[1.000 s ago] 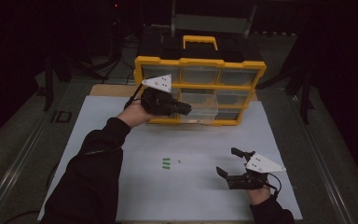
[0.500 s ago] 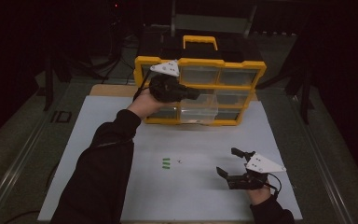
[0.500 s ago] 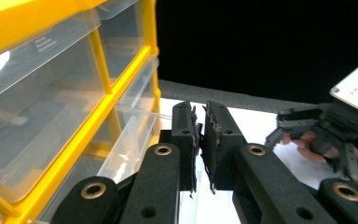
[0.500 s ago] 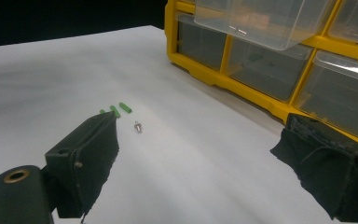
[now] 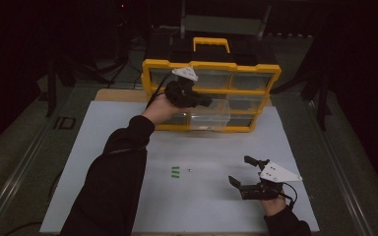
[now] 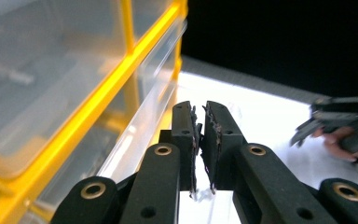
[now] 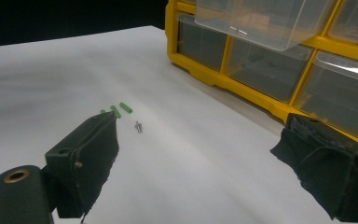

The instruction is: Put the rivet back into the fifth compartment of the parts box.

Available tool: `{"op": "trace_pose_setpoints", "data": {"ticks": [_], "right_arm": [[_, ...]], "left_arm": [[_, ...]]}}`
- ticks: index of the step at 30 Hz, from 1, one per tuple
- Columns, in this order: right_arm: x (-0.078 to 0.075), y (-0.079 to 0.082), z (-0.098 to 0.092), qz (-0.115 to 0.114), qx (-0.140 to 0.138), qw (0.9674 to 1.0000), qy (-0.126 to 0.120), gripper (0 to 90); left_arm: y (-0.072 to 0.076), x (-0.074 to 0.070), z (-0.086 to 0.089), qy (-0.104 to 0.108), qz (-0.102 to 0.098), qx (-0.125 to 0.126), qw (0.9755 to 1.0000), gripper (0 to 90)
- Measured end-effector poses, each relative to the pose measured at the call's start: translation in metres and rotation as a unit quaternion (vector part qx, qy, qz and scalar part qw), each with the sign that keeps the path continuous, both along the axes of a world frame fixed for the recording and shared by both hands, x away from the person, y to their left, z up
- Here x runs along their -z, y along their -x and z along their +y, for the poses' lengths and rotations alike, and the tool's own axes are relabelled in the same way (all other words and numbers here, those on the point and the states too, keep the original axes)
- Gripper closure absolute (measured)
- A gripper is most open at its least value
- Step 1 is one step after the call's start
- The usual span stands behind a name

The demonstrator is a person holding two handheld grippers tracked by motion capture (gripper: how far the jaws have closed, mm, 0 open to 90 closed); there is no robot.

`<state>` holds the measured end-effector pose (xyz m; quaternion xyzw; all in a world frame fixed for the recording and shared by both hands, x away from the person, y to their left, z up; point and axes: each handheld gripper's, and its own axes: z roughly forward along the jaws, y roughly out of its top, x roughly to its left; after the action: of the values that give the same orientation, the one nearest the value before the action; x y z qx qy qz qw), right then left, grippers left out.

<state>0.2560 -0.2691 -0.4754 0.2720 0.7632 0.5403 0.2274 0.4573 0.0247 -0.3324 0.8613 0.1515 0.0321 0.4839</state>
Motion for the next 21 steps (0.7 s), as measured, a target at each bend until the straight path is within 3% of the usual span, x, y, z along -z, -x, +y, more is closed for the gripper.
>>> {"op": "trace_pose_setpoints", "data": {"ticks": [5, 9, 12, 19, 21], "right_arm": [[0.0, 0.0, -0.001, 0.002, 0.001, 1.0, -0.001, 11.3], [0.0, 0.0, -0.001, 0.002, 0.0, 1.0, -0.001, 11.3], [0.001, 0.0, -0.001, 0.002, 0.001, 1.0, -0.001, 11.3], [0.0, 0.0, -0.001, 0.001, 0.001, 1.0, 0.0, 11.3], [0.0, 0.0, -0.001, 0.001, 0.001, 1.0, 0.0, 11.3]], "left_arm": [[-0.003, 0.005, -0.003, -0.011, 0.008, -0.01, 0.9999, 81.3], [-0.002, 0.006, -0.003, -0.008, 0.009, -0.005, 0.9999, 80.2], [-0.001, 0.005, -0.002, 0.005, 0.012, 0.0, 0.9999, 64.8], [0.007, 0.0, -0.001, 0.003, 0.01, 0.003, 0.9999, 19.3], [0.01, 0.0, 0.0, -0.001, 0.008, 0.008, 0.9999, 10.3]]}}
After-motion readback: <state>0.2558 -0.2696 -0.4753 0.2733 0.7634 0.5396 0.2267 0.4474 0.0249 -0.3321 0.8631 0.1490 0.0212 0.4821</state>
